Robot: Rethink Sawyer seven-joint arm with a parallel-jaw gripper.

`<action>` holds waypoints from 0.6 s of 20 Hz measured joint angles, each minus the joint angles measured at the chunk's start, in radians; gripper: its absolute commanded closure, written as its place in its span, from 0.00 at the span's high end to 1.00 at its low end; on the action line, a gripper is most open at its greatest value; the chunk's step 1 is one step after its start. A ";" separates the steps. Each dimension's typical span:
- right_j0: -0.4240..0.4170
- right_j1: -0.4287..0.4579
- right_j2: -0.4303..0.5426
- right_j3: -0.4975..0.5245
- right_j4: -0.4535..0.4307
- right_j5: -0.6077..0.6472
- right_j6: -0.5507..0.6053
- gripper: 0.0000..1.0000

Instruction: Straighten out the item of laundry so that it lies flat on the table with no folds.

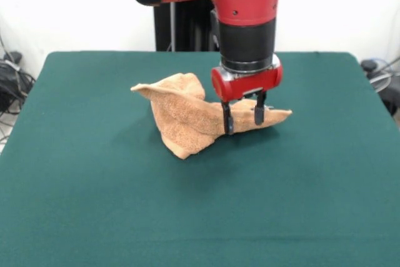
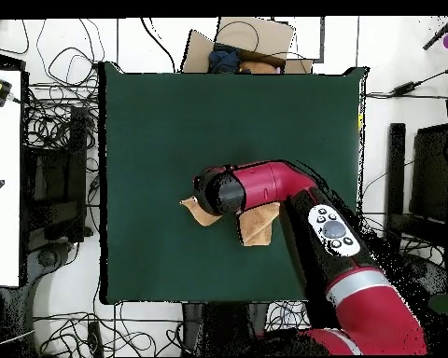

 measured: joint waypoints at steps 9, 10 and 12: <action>0.004 0.034 0.059 -0.191 0.040 0.394 -0.074 1.00; 0.001 0.045 0.081 -0.225 0.053 0.473 -0.112 1.00; 0.000 0.054 0.106 -0.259 0.065 0.554 -0.165 1.00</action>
